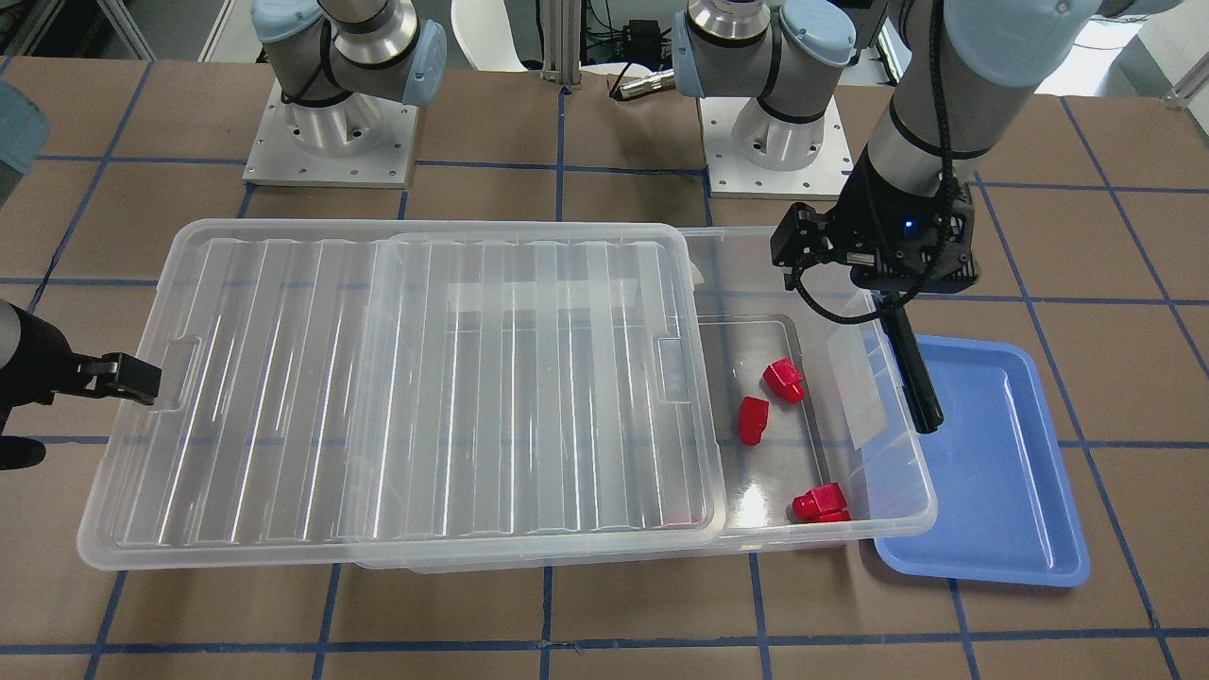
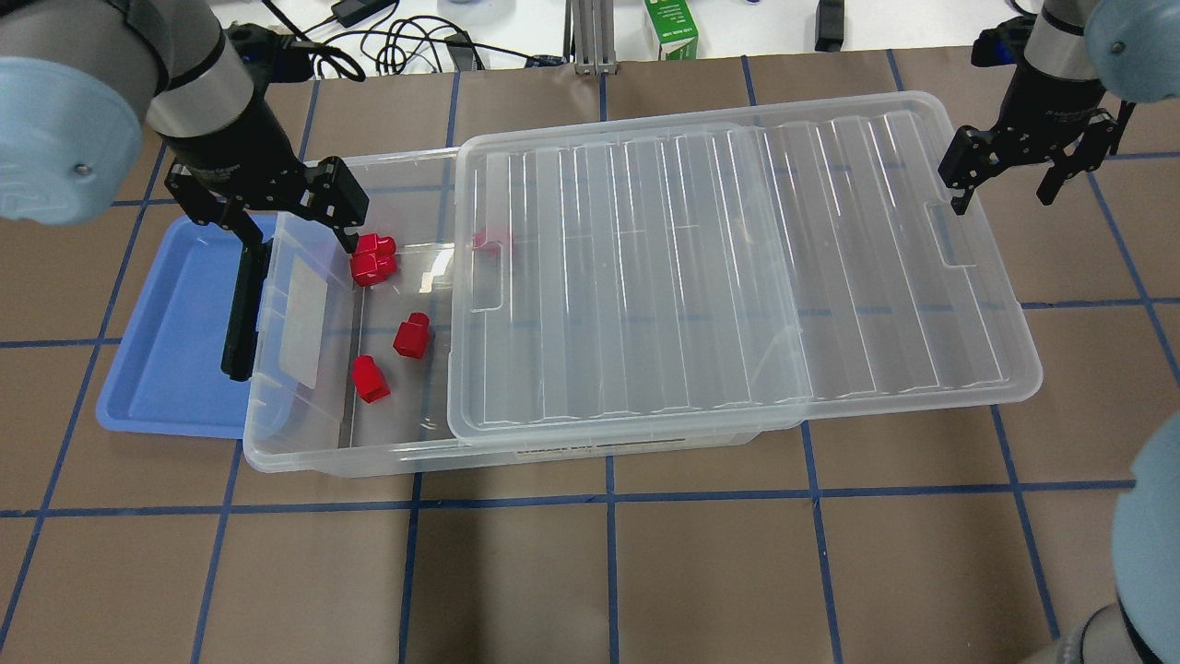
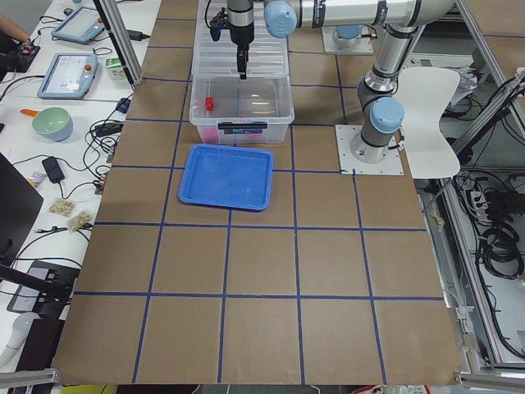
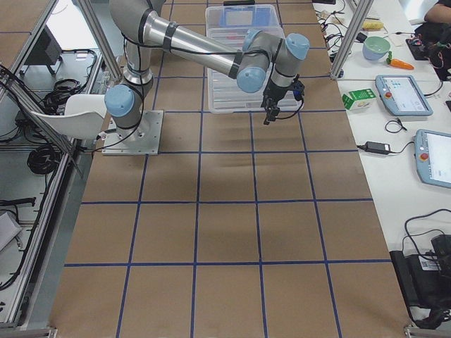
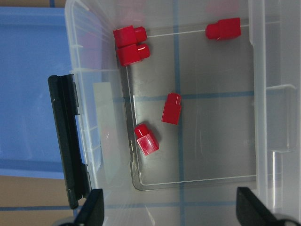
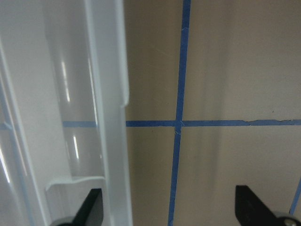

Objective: Place red block in blue tray from box

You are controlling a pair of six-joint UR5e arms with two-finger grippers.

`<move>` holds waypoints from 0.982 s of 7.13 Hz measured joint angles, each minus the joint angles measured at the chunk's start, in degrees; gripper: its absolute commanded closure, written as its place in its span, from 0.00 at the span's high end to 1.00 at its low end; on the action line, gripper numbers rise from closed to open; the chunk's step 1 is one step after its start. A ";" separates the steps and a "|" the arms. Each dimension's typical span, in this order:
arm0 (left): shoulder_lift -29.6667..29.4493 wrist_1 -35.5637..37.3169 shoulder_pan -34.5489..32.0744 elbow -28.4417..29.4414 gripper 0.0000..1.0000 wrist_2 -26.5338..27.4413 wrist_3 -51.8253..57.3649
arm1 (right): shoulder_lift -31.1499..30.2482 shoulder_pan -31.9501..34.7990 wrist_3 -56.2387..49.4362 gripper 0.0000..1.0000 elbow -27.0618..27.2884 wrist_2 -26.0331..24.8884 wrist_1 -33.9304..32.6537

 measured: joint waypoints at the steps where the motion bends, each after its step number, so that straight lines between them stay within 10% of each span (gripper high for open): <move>1: 0.17 0.39 0.01 -1.90 1.00 -0.11 1.70 | -0.76 0.21 0.15 1.00 -0.61 0.03 0.26; 7: -4.41 24.33 -0.04 -18.48 1.00 -3.63 4.70 | -12.01 3.11 10.53 1.00 -1.59 4.76 8.54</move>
